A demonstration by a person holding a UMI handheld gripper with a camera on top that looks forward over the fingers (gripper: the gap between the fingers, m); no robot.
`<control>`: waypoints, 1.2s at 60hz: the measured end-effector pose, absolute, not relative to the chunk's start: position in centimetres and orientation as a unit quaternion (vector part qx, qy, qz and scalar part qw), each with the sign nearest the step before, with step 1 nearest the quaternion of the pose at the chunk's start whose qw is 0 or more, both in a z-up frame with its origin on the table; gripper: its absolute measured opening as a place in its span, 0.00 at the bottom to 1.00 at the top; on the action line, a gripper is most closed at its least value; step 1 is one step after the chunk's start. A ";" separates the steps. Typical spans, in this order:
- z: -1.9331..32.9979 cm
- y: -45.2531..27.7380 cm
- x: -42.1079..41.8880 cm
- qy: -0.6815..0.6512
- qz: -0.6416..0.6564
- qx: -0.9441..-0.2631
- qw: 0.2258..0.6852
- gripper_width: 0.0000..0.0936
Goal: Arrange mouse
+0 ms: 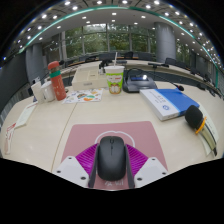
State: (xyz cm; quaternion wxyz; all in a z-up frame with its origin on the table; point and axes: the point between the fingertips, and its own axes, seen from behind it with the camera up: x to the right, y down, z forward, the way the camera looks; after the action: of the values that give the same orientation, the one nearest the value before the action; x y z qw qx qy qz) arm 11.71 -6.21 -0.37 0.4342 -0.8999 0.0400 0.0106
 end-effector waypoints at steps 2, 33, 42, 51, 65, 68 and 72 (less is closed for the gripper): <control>-0.9 -6.5 11.6 0.043 0.018 -0.902 0.430 0.51; 13.6 -20.8 7.9 0.032 -0.036 -0.880 0.472 0.92; 18.0 -28.4 5.8 0.032 -0.055 -0.873 0.483 0.92; 20.7 -34.8 3.9 0.019 -0.072 -0.869 0.489 0.91; 22.9 -39.7 1.6 0.018 -0.074 -0.862 0.501 0.91; 23.3 -40.0 1.4 0.016 -0.078 -0.859 0.506 0.92; 23.8 -40.5 0.9 0.015 -0.080 -0.857 0.510 0.91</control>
State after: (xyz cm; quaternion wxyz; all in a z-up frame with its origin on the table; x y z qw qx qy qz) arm 0.93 -40.48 23.75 0.5096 -0.8566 0.0152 -0.0798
